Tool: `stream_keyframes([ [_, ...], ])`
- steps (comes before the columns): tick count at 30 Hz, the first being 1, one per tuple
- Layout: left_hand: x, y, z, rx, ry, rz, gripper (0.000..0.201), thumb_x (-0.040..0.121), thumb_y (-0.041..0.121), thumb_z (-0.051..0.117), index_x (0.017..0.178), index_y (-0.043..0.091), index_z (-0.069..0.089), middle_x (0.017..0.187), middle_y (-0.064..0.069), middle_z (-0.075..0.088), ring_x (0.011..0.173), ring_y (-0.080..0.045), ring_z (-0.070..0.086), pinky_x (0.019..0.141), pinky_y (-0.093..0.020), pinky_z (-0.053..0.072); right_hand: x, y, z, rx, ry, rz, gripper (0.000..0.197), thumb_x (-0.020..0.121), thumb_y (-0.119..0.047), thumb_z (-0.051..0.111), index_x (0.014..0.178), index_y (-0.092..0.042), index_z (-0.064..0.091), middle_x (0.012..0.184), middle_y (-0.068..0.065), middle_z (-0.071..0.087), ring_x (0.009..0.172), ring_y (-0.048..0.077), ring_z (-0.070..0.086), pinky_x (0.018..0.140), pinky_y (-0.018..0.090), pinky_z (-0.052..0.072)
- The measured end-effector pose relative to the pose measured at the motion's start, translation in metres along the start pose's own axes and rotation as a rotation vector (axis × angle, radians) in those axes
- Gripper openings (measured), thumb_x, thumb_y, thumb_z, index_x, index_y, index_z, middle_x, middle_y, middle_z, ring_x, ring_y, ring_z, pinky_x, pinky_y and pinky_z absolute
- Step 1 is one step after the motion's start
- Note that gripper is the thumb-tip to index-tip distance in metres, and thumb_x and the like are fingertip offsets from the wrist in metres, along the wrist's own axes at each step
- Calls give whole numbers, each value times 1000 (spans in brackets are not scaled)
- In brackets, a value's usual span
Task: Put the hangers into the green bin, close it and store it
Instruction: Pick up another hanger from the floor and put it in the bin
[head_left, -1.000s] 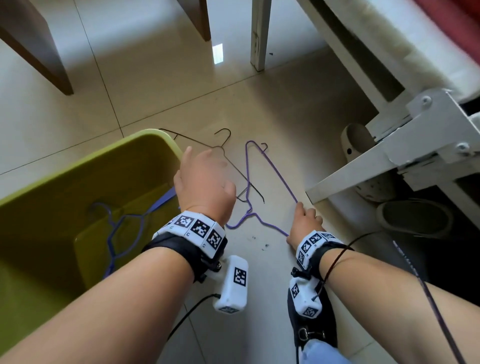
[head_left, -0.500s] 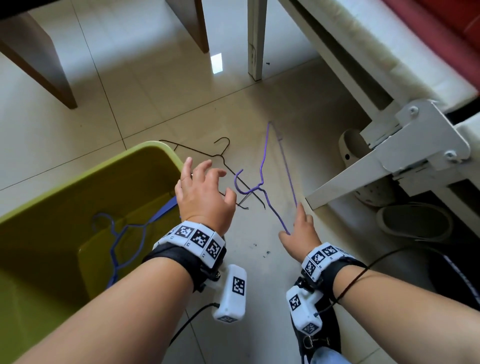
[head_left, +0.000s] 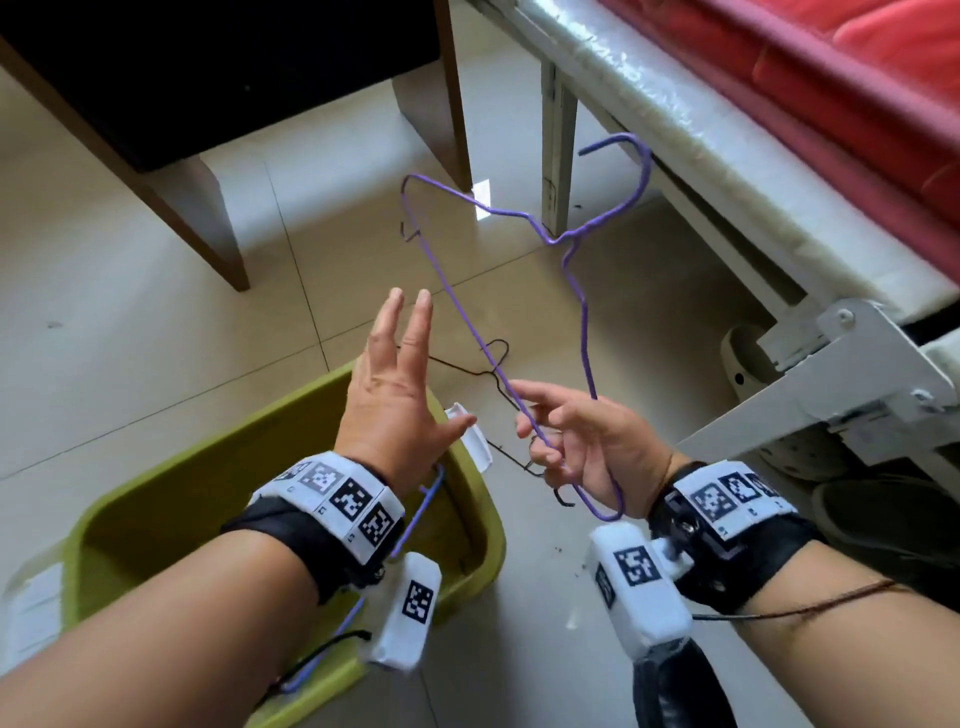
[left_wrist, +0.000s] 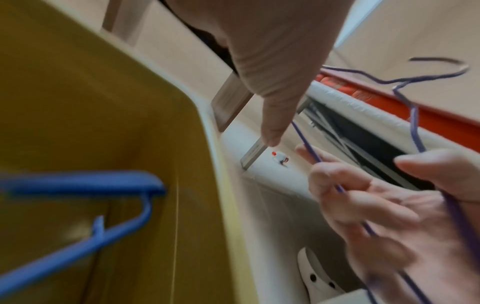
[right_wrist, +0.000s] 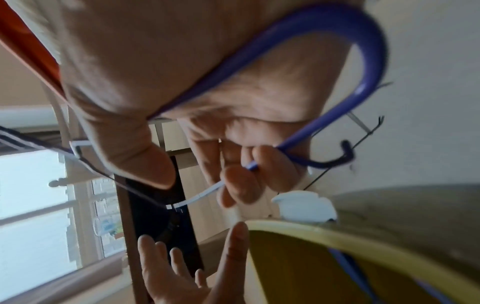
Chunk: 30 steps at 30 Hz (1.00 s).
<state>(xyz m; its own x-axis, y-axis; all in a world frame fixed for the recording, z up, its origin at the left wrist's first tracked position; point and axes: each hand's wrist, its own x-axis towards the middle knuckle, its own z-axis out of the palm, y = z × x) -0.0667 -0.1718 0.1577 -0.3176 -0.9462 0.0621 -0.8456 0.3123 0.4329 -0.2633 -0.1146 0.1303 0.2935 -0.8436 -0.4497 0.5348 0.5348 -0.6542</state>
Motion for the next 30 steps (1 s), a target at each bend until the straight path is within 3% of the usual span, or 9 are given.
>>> stream_keyframes([
  [4, 16, -8, -42, 287, 55, 76, 130, 66, 48, 79, 148, 30, -20, 163, -2, -12, 150, -22, -11, 123, -42, 2, -4, -7, 19, 70, -288, 169, 75, 64, -12, 60, 137, -2, 44, 85, 9, 54, 55, 13, 45, 42, 19, 35],
  [6, 16, -16, -59, 362, 45, 90, 133, 67, 46, 77, 143, 33, -31, 160, 0, -21, 149, -22, -17, 122, -42, -2, -3, -6, 30, 17, -354, 249, 72, 64, -11, 58, 134, -2, 47, 84, 8, 53, 55, 12, 44, 42, 18, 35],
  [9, 3, -29, -74, 467, -28, 84, 136, 71, 45, 73, 127, 40, -50, 146, 8, -46, 142, -20, -35, 121, -43, -10, -5, -7, 41, -41, -452, 357, 82, 58, -19, 76, 133, -1, 49, 85, 8, 53, 57, 13, 44, 43, 18, 37],
  [11, -9, -39, -78, 528, -81, 92, 137, 72, 49, 72, 122, 39, -55, 148, 7, -46, 139, -17, -38, 118, -43, -15, -7, -8, 46, -118, -460, 420, 81, 58, -24, 79, 131, -3, 52, 84, 7, 55, 56, 12, 44, 43, 17, 37],
  [13, -20, -50, -83, 521, -136, 84, 138, 71, 49, 73, 122, 40, -54, 161, 2, -16, 146, -14, -22, 118, -41, -13, -8, -7, 51, -180, -438, 464, 72, 67, -20, 68, 134, -2, 49, 87, 8, 57, 56, 12, 48, 44, 18, 41],
  [16, -38, -63, -89, 433, -189, 5, 136, 68, 51, 76, 130, 41, -45, 151, -3, 20, 139, -21, 20, 118, -33, 15, -10, -7, 59, -277, -402, 473, 60, 77, -18, 54, 134, -1, 49, 108, 16, 64, 74, 21, 65, 52, 26, 53],
  [19, -58, -79, -88, 364, -218, -127, 135, 67, 53, 76, 132, 38, -41, 142, 0, 28, 124, -20, 38, 107, -30, 35, -8, -20, 63, -363, -324, 433, 49, 80, -20, 57, 126, -4, 58, 125, 16, 65, 98, 31, 69, 63, 36, 59],
  [23, -82, -102, -77, 260, -258, -304, 140, 62, 51, 80, 139, 35, -36, 136, -1, 32, 123, -20, 41, 102, -32, 43, 0, -36, 64, -412, -186, 276, 46, 67, -35, 79, 104, -10, 66, 113, 18, 70, 88, 29, 74, 57, 37, 61],
  [30, -117, -129, -53, 161, -333, -483, 145, 56, 57, 82, 145, 31, -30, 135, -2, 33, 120, -20, 47, 94, -33, 49, 19, -15, 82, -839, -15, -25, 13, 95, -9, 50, 98, -9, 63, 76, 8, 75, 72, 18, 74, 49, 26, 52],
])
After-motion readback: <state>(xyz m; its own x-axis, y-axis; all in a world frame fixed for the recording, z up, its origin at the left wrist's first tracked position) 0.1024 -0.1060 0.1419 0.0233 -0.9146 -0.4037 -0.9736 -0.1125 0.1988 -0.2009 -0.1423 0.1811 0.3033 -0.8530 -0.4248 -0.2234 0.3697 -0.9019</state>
